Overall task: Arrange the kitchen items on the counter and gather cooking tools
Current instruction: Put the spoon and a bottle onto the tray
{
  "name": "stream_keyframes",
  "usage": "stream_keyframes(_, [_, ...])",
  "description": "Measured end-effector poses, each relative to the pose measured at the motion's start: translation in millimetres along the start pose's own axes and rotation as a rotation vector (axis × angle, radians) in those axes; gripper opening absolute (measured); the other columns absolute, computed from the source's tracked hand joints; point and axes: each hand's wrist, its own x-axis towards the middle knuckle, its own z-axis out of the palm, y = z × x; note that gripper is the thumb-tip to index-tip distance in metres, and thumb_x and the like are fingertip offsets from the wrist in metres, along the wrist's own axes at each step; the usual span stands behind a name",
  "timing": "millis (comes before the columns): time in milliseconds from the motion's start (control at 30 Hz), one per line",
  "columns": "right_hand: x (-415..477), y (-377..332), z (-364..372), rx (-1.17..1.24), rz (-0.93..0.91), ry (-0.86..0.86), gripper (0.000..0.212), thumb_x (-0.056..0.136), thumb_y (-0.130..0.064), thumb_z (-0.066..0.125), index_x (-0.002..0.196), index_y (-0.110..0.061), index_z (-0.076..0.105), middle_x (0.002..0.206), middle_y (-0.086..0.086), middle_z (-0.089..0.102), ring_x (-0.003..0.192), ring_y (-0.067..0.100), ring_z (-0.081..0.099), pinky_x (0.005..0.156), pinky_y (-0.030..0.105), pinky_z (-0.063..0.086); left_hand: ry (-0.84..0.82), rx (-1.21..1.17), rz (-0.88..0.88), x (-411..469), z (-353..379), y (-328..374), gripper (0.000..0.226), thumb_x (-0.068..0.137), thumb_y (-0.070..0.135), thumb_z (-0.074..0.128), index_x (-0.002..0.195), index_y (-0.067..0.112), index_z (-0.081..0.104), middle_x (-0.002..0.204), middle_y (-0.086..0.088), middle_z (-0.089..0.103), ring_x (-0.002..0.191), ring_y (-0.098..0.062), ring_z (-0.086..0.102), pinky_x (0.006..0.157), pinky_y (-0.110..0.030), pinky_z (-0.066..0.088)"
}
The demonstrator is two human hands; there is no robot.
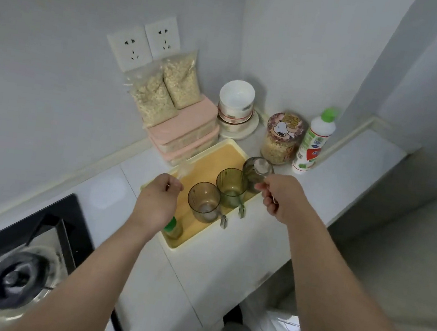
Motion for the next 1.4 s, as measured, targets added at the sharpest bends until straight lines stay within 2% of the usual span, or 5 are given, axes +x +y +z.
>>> stream_keyframes(633, [54.8,-32.6,-2.2,-0.308,0.314,-0.113,0.029,0.1,-0.02,0.041,0.087,-0.007,0.064,0.044,-0.006,0.041,0.043,0.006,0.032,0.035,0.015,0.02,0.051,0.16,-0.241,49.0,-4.8,-25.8,0.022,0.099,0.021,0.042,0.097,0.018,0.063,0.093,0.0,0.064,0.074,-0.017,0.055,0.061,-0.03,0.042])
stream_keyframes(833, [41.0,-26.9,2.1,-0.615,0.022,0.126,0.035,0.097,-0.025,0.044,0.071,-0.006,0.056,0.057,0.005,0.054,0.044,0.016,0.047,0.044,0.019,0.036,-0.018,0.151,-0.265,47.3,-0.7,-31.9,0.02,0.101,0.022,0.046,0.1,0.017,0.065,0.103,0.0,0.06,0.092,-0.021,0.054,0.076,-0.032,0.042])
stream_keyframes(1067, [-11.8,-23.6,14.6,-1.15,-0.276,0.347,0.031,0.097,-0.023,0.046,0.122,-0.011,0.059,0.118,0.01,0.061,0.112,0.028,0.059,0.086,0.039,0.046,-0.058,-0.149,-0.402,46.8,-9.3,-48.3,0.017,0.097,0.017,0.048,0.093,0.014,0.064,0.111,-0.009,0.066,0.104,-0.03,0.062,0.092,-0.048,0.056])
stream_keyframes(1267, [-39.9,-14.8,56.0,-1.224,-0.536,0.242,0.022,0.099,-0.025,0.043,0.106,-0.013,0.06,0.094,0.005,0.058,0.089,0.026,0.058,0.071,0.034,0.044,-0.1,-0.453,-0.574,41.7,-12.2,-67.8,0.019,0.102,0.015,0.042,0.109,0.008,0.058,0.109,-0.014,0.068,0.098,-0.034,0.068,0.086,-0.048,0.058])
stream_keyframes(1400, [-40.4,17.5,98.6,-1.203,-0.837,-0.115,0.021,0.099,-0.04,0.047,0.1,-0.02,0.054,0.087,-0.003,0.06,0.079,0.018,0.061,0.071,0.037,0.055,-0.131,-0.536,-0.62,39.7,-8.7,-80.2,0.022,0.103,0.012,0.039,0.112,0.005,0.058,0.105,-0.015,0.071,0.093,-0.035,0.071,0.084,-0.048,0.06])
